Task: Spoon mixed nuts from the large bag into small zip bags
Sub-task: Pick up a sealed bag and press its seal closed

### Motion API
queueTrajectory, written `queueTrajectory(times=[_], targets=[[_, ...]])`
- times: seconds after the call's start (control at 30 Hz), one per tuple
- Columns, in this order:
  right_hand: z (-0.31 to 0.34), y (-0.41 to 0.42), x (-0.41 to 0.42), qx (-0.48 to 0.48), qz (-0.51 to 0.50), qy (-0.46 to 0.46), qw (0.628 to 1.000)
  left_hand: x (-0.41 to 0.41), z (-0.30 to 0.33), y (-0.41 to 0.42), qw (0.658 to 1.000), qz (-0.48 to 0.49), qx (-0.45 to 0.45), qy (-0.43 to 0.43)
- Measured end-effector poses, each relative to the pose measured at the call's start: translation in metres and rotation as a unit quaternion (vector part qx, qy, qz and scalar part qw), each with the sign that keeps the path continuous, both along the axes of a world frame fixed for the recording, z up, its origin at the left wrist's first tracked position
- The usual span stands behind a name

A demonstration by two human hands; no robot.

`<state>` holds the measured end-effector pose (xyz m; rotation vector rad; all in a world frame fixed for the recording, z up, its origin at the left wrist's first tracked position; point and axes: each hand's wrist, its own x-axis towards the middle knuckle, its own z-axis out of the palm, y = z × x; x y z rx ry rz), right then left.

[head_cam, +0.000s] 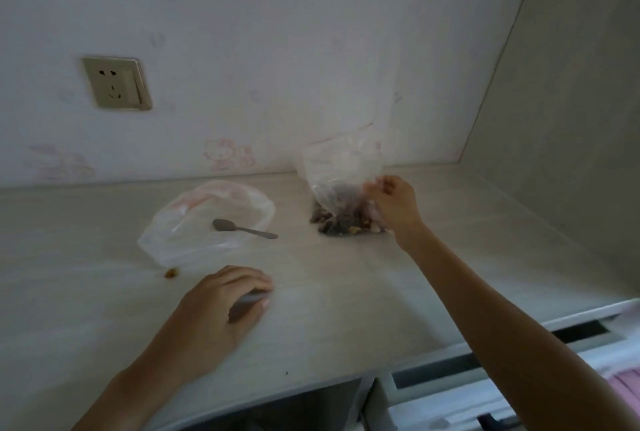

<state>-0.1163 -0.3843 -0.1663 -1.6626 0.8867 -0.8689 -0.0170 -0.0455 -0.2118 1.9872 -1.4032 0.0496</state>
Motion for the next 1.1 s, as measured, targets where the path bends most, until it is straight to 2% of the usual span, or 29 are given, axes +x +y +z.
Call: queueTrajectory(times=[0.1,0.17,0.27,0.4,0.53,0.7,0.83,0.93,1.1], targets=[[0.007,-0.001,-0.018,-0.147,-0.048,-0.009,0.988,0.004,-0.008,0.001,0.996,-0.001,-0.026,0.085],[0.01,0.014,-0.03,-0.196,0.002,-0.043,0.98,0.003,-0.007,0.002,0.991,0.007,-0.045,0.127],[0.022,0.055,-0.043,-0.18,0.152,-0.022,0.971,-0.003,0.007,0.008,0.984,0.024,-0.064,0.165],[0.061,0.111,-0.056,-0.163,0.338,0.118,0.919,-0.015,0.05,0.048,0.979,0.088,-0.029,0.182],[0.114,0.168,-0.074,-0.107,0.413,0.19,0.884,-0.045,0.117,0.125,0.957,0.16,0.051,0.237],[0.169,0.221,-0.096,-0.043,0.478,0.235,0.845,-0.13,0.183,0.211,0.888,0.31,0.044,0.337],[0.19,0.244,-0.082,-0.014,0.534,0.253,0.806,-0.205,0.198,0.251,0.805,0.448,0.012,0.389],[0.199,0.256,-0.047,-0.037,0.624,0.256,0.738,-0.252,0.202,0.255,0.738,0.54,-0.041,0.403],[0.214,0.293,0.038,-0.113,0.768,0.242,0.582,-0.308,0.201,0.23,0.632,0.66,-0.125,0.387]])
